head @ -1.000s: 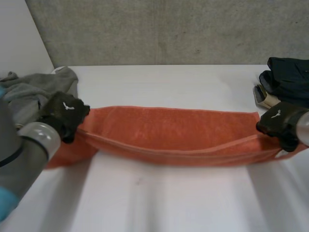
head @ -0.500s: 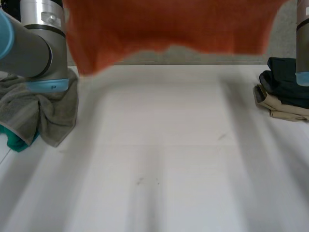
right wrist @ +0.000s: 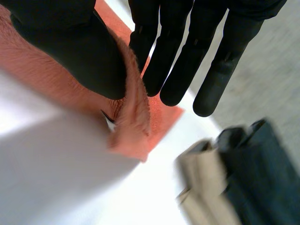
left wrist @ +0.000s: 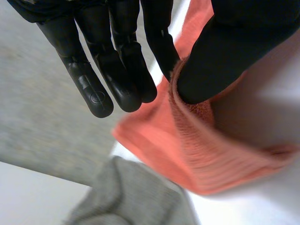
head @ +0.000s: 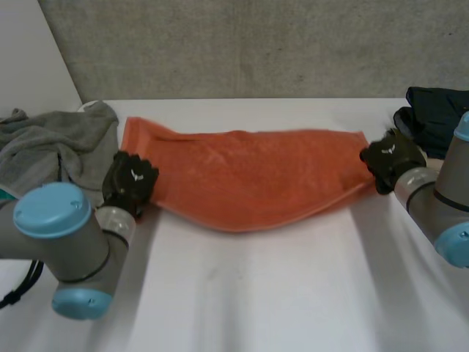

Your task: Fold the laundry.

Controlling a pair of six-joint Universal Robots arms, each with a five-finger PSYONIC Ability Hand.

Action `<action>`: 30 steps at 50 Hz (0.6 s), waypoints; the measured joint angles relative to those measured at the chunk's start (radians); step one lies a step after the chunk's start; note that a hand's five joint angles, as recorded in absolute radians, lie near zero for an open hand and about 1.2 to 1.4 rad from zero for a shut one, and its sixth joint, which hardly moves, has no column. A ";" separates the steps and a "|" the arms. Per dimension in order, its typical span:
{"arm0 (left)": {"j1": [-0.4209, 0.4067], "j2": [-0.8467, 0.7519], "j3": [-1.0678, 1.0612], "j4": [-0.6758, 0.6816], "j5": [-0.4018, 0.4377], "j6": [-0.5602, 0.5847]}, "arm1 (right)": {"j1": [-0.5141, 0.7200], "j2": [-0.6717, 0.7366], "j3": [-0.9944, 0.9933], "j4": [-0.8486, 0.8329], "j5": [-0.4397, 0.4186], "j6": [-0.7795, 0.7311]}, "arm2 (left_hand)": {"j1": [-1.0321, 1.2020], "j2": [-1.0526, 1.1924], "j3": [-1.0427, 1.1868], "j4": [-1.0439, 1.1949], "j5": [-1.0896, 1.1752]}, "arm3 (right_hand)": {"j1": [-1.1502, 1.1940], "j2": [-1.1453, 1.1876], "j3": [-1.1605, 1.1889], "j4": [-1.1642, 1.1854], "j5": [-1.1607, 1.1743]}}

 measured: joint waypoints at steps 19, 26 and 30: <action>0.143 0.237 -0.139 -0.197 0.140 -0.188 | -0.191 -0.016 0.079 0.082 -0.079 0.008 | -0.680 -0.768 -0.762 -0.780 -0.755 | 0.000 0.000 0.000 0.000 0.000; 0.281 0.227 -0.141 -0.321 0.338 -0.239 | -0.204 -0.015 0.088 0.081 -0.107 0.011 | -0.704 -0.786 -0.779 -0.797 -0.773 | 0.000 0.000 0.000 0.000 0.000; 0.324 0.191 -0.139 -0.352 0.403 -0.239 | -0.203 -0.015 0.090 0.081 -0.110 0.016 | -0.704 -0.786 -0.779 -0.797 -0.773 | 0.000 0.000 0.000 0.000 0.000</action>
